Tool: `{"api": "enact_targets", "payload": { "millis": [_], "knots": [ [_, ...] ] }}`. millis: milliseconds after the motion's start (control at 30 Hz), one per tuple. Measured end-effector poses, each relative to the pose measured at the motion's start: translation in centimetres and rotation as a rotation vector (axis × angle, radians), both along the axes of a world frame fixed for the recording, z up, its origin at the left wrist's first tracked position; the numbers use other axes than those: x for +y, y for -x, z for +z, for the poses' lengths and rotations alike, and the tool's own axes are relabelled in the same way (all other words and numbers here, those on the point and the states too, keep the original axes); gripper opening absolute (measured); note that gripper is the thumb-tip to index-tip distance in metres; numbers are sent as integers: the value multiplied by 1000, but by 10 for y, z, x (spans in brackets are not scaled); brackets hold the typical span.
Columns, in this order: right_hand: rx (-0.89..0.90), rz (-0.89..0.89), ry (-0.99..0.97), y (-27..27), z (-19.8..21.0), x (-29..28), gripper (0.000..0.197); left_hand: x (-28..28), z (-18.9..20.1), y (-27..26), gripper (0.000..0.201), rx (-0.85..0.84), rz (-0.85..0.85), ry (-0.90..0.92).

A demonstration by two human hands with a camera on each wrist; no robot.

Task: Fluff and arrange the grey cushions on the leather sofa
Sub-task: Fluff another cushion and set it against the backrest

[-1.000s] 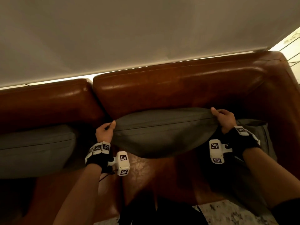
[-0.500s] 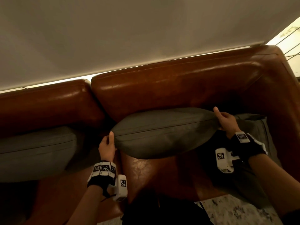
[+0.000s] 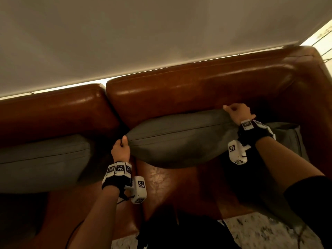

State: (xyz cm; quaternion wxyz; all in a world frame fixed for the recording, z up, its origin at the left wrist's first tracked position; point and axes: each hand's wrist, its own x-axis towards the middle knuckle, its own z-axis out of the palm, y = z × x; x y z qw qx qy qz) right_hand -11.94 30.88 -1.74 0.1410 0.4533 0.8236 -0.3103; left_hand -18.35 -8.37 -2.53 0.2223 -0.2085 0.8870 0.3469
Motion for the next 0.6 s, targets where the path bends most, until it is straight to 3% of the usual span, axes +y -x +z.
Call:
{"api": "enact_targets", "payload": {
  "millis": [133, 233, 300, 400, 500, 600],
  "knots": [
    [46, -158, 178, -50, 3, 19, 55, -9, -5, -1, 48, 35, -44, -1],
    [90, -302, 433, -79, 0, 19, 39, -6, -6, -5, 48, 78, -33, -6],
    [178, -266, 403, -84, -1, 19, 25, -4, -2, -5, 47, 108, -20, 0],
    [239, -175, 291, -84, 1, 20, 32, -7, 2, -4, 44, 139, -34, 31],
    [141, -123, 205, -81, -5, 22, 35, -8, 3, -7, 44, 105, -21, 35],
    [134, -308, 433, -69, -9, 19, 38, -5, 0, -2, 47, 42, 17, 13]
  ]
}}
